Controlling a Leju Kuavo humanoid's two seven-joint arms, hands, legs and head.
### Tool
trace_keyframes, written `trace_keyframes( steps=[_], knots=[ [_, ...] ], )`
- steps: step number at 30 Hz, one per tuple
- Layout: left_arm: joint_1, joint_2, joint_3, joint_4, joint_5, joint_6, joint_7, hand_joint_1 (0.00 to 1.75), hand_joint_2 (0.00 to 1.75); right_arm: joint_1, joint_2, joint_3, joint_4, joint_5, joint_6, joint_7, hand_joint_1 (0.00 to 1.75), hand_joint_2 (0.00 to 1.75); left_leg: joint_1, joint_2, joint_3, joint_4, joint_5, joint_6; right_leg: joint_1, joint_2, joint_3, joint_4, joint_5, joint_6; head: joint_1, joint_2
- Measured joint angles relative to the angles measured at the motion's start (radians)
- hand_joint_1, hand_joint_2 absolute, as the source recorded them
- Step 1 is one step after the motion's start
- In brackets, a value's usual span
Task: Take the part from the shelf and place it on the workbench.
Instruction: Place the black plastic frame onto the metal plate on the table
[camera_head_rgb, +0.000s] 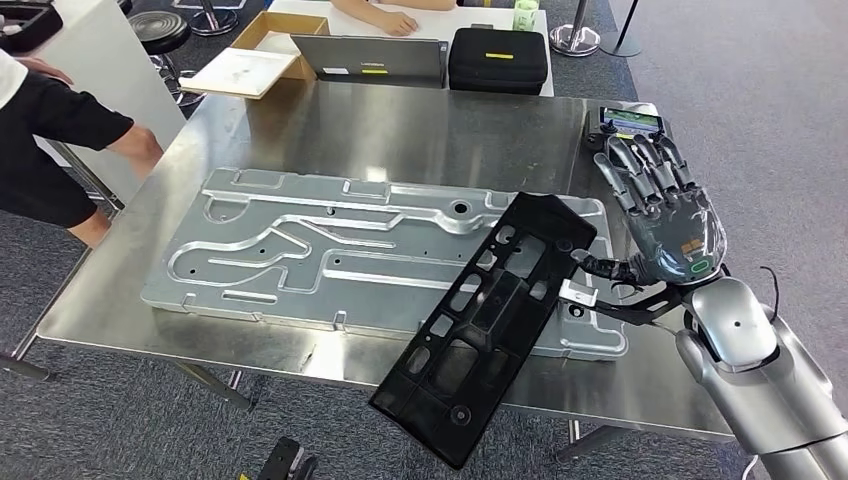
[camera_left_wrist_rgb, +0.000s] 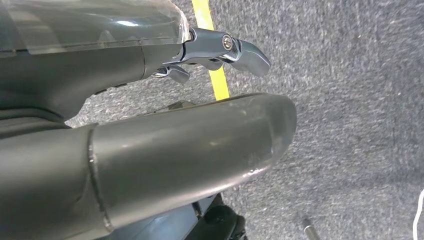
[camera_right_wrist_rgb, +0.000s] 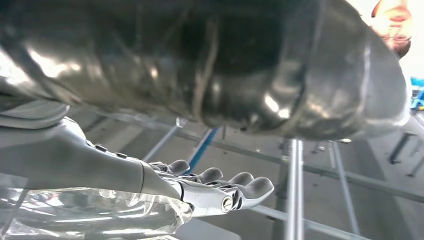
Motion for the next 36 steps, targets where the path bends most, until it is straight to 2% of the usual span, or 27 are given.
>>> trace_keyframes(
  steps=[2,4,7,8,9,10,12,13,14,15,16,18,19,20,22,23,24,25,27,28,29,30,31,32,34,35,36],
  knots=[
    [0.000,0.000,0.000,-0.003,0.000,0.000,0.002,0.00,0.00,0.026,0.012,-0.033,-0.011,0.000,-0.011,0.006,0.00,0.00,-0.006,0.000,0.079,-0.137,0.057,0.016,0.005,0.000,-0.002,0.002,0.002,-0.001,0.000,0.000],
    [-0.001,0.002,0.000,-0.007,0.000,-0.001,0.003,0.00,0.00,0.049,0.025,-0.069,-0.022,0.000,-0.023,0.012,0.00,0.00,-0.013,0.001,0.138,-0.248,0.091,0.028,0.008,0.000,-0.004,0.004,0.006,0.003,0.000,0.000],
    [0.000,0.003,-0.001,-0.012,0.002,-0.004,0.006,0.00,0.00,0.082,0.043,-0.111,-0.034,0.002,-0.035,0.016,0.00,0.00,-0.016,0.003,0.145,-0.276,0.109,0.037,0.007,-0.001,-0.008,0.002,0.017,0.021,0.000,0.000],
    [0.001,0.003,-0.001,-0.013,0.002,-0.006,0.008,0.00,0.00,0.092,0.047,-0.122,-0.037,0.004,-0.037,0.016,0.00,0.00,-0.014,0.005,0.143,-0.283,0.119,0.041,0.005,0.000,-0.011,0.006,0.012,0.027,0.000,0.000],
    [0.002,0.003,-0.001,-0.014,0.004,-0.007,0.008,0.00,0.00,0.100,0.049,-0.132,-0.040,0.007,-0.039,0.016,0.00,0.00,-0.011,0.007,0.139,-0.290,0.131,0.047,0.004,0.001,-0.018,0.021,-0.008,0.032,0.001,0.000],
    [0.002,0.002,-0.001,-0.015,0.005,-0.008,0.009,0.00,0.00,0.107,0.051,-0.142,-0.041,0.009,-0.042,0.016,0.00,0.00,-0.008,0.009,0.132,-0.297,0.142,0.052,0.003,0.002,-0.032,0.056,-0.043,0.036,0.002,0.000],
    [0.003,0.002,-0.001,-0.017,0.008,-0.010,0.010,0.00,0.00,0.119,0.053,-0.157,-0.041,0.013,-0.045,0.016,0.00,0.00,-0.009,0.010,0.110,-0.298,0.160,0.056,-0.004,0.004,-0.072,0.176,-0.134,0.046,0.003,0.000],
    [0.004,0.002,-0.002,-0.017,0.008,-0.010,0.010,0.00,0.00,0.125,0.055,-0.161,-0.041,0.014,-0.046,0.016,0.00,0.00,-0.009,0.011,0.097,-0.297,0.167,0.055,-0.008,0.003,-0.087,0.235,-0.165,0.051,0.003,0.000],
    [0.004,0.002,-0.002,-0.017,0.008,-0.010,0.011,0.00,0.00,0.131,0.057,-0.164,-0.041,0.014,-0.047,0.016,0.00,0.00,-0.008,0.011,0.085,-0.295,0.175,0.053,-0.012,0.003,-0.089,0.271,-0.176,0.056,0.003,0.000],
    [0.005,0.002,-0.002,-0.017,0.008,-0.011,0.011,0.00,0.00,0.135,0.058,-0.165,-0.041,0.015,-0.047,0.016,0.00,0.00,-0.007,0.012,0.073,-0.292,0.182,0.050,-0.016,0.003,-0.073,0.269,-0.165,0.061,0.003,0.000],
    [0.005,0.002,-0.002,-0.018,0.008,-0.011,0.011,0.00,0.00,0.137,0.059,-0.167,-0.041,0.015,-0.047,0.016,0.00,0.00,-0.005,0.012,0.060,-0.287,0.188,0.046,-0.021,0.003,-0.037,0.228,-0.139,0.065,0.003,0.000],
    [0.004,0.002,-0.002,-0.020,0.008,-0.011,0.011,0.00,0.00,0.138,0.062,-0.174,-0.042,0.015,-0.047,0.016,0.00,0.00,-0.002,0.012,0.039,-0.273,0.198,0.035,-0.025,0.003,0.062,0.086,-0.103,0.071,0.003,0.000],
    [0.004,0.002,-0.002,-0.021,0.008,-0.011,0.011,0.00,0.00,0.139,0.063,-0.178,-0.044,0.015,-0.048,0.016,0.00,0.00,-0.002,0.011,0.032,-0.269,0.204,0.028,-0.024,0.005,0.096,0.031,-0.097,0.068,0.003,0.000],
    [0.004,0.003,-0.002,-0.022,0.008,-0.011,0.011,0.00,0.00,0.141,0.065,-0.183,-0.045,0.015,-0.048,0.016,0.00,0.00,-0.002,0.011,0.029,-0.266,0.210,0.021,-0.021,0.007,0.112,-0.001,-0.100,0.062,0.003,0.000],
    [0.006,0.003,-0.002,-0.022,0.008,-0.011,0.012,0.00,0.00,0.145,0.067,-0.191,-0.046,0.015,-0.049,0.016,0.00,0.00,-0.002,0.009,0.026,-0.271,0.226,0.006,-0.015,0.009,0.106,-0.008,-0.093,0.045,0.002,0.000],
    [0.006,0.003,-0.002,-0.022,0.008,-0.011,0.011,0.00,0.00,0.146,0.068,-0.193,-0.046,0.015,-0.050,0.016,0.00,0.00,0.000,0.009,0.021,-0.268,0.224,0.000,-0.016,0.008,0.101,-0.012,-0.085,0.036,0.002,0.000],
    [0.007,0.003,-0.002,-0.022,0.008,-0.011,0.012,0.00,0.00,0.147,0.070,-0.195,-0.046,0.015,-0.051,0.016,0.00,0.00,0.002,0.008,0.013,-0.256,0.207,-0.005,-0.016,0.006,0.092,-0.013,-0.075,0.025,0.002,0.000],
    [0.008,0.003,-0.003,-0.022,0.008,-0.011,0.012,0.00,0.00,0.148,0.072,-0.197,-0.047,0.015,-0.052,0.016,0.00,0.00,0.003,0.007,0.000,-0.224,0.170,-0.009,-0.018,0.004,0.081,-0.015,-0.063,0.015,0.002,0.000],
    [0.009,0.003,-0.003,-0.022,0.008,-0.011,0.012,0.00,0.00,0.154,0.078,-0.203,-0.050,0.015,-0.055,0.016,0.00,0.00,0.004,0.007,-0.033,-0.107,0.067,-0.014,-0.016,0.002,0.055,-0.016,-0.040,0.003,0.002,0.000],
    [0.009,0.003,-0.003,-0.022,0.008,-0.012,0.012,0.00,0.00,0.157,0.082,-0.207,-0.051,0.015,-0.056,0.017,0.00,0.00,0.005,0.007,-0.045,-0.041,0.029,-0.016,-0.014,0.001,0.040,-0.015,-0.029,0.002,0.002,0.000],
    [0.010,0.003,-0.003,-0.023,0.008,-0.012,0.012,0.00,0.00,0.161,0.085,-0.210,-0.052,0.015,-0.057,0.017,0.00,0.00,0.005,0.007,-0.047,0.008,0.014,-0.016,-0.011,0.001,0.024,-0.013,-0.018,0.002,0.002,0.000],
    [0.010,0.003,-0.003,-0.023,0.008,-0.012,0.012,0.00,0.00,0.163,0.088,-0.212,-0.052,0.015,-0.058,0.017,0.00,0.00,0.004,0.007,-0.034,0.028,0.022,-0.015,-0.010,0.001,0.008,-0.011,-0.008,0.002,0.002,0.000],
    [0.010,0.003,-0.003,-0.023,0.008,-0.012,0.012,0.00,0.00,0.166,0.090,-0.215,-0.052,0.015,-0.059,0.017,0.00,0.00,0.004,0.007,-0.003,0.010,0.045,-0.012,-0.008,0.001,-0.007,-0.007,0.001,0.004,0.002,0.000],
    [0.010,0.003,-0.003,-0.023,0.008,-0.012,0.012,0.00,0.00,0.169,0.091,-0.217,-0.053,0.015,-0.060,0.018,0.00,0.00,0.003,0.006,0.044,-0.041,0.067,-0.007,-0.007,0.002,-0.020,-0.003,0.010,0.006,0.002,0.000],
    [0.008,0.005,-0.003,-0.027,0.008,-0.012,0.011,0.00,0.00,0.175,0.093,-0.226,-0.057,0.015,-0.064,0.019,0.00,0.00,-0.001,0.004,0.156,-0.191,0.068,0.007,-0.005,0.001,-0.038,0.003,0.025,0.013,0.002,0.000],
    [0.007,0.006,-0.004,-0.029,0.008,-0.012,0.011,0.00,0.00,0.177,0.094,-0.230,-0.060,0.015,-0.066,0.019,0.00,0.00,-0.005,0.004,0.192,-0.247,0.058,0.012,-0.004,0.001,-0.041,0.002,0.034,0.019,0.002,0.000],
    [0.006,0.007,-0.004,-0.030,0.008,-0.012,0.011,0.00,0.00,0.178,0.095,-0.234,-0.061,0.014,-0.068,0.019,0.00,0.00,-0.007,0.003,0.210,-0.280,0.050,0.016,-0.005,0.000,-0.042,-0.001,0.043,0.025,0.002,0.000]
  ],
)
